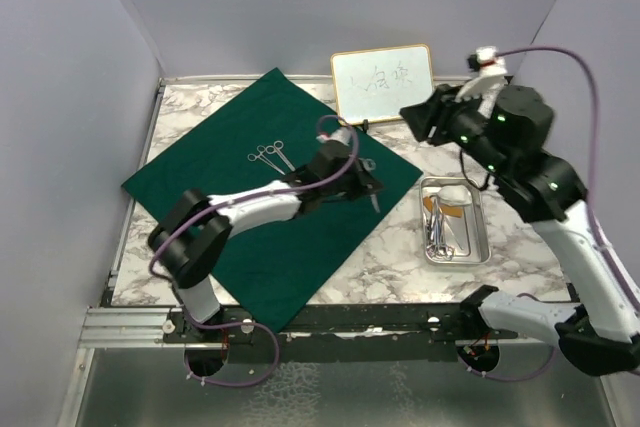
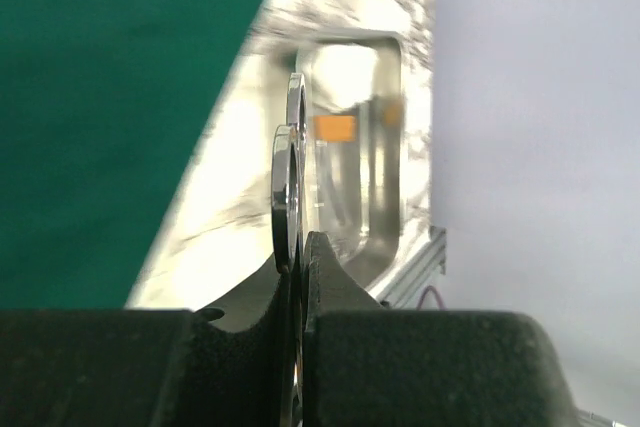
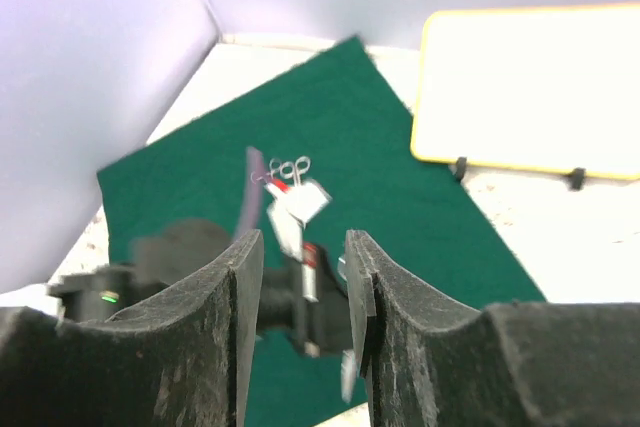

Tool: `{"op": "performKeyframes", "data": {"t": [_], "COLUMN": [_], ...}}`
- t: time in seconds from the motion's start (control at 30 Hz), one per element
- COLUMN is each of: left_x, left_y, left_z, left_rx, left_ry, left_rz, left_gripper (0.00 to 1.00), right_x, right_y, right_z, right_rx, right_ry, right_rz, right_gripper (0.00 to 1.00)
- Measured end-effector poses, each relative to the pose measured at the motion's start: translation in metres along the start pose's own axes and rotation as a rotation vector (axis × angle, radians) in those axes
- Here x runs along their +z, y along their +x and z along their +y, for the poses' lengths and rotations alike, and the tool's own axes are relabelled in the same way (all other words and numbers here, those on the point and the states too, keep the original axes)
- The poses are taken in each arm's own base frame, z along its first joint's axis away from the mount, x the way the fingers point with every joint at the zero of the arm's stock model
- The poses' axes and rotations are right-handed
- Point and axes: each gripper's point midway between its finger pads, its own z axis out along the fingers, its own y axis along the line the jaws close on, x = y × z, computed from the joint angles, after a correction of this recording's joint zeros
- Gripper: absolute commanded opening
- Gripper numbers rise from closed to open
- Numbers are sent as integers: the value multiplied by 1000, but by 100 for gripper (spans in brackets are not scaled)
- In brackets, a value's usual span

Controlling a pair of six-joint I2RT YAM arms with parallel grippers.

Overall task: Prepare the surgical pack
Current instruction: Place the medical item in the container.

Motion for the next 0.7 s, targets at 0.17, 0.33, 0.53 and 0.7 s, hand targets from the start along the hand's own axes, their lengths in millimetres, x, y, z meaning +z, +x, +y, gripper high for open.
{"op": "performKeyframes", "data": {"t": [0.17,0.33,0.53,0.7], "left_x": [74,126,159,172], "left_y": [62,126,171,178], "left_z": [-76,-102,-104,-95], "left_rx": [79,133,178,175], "left_ry": [109,149,116,69], "left_rz": [76,162,220,224], "left_gripper": [0,0,0,0], "right_x": [-64,-88,-92,-93], "right_y": [-48,-45,-31,-25], "right_z": [-2,-11,-16,-18], "right_rx": [-43,-73,-93,-101], "right_ry": [25,58,74,76], "right_rz": [-126,-117,-73,-57], "right_gripper": [40,40,40,40]}}
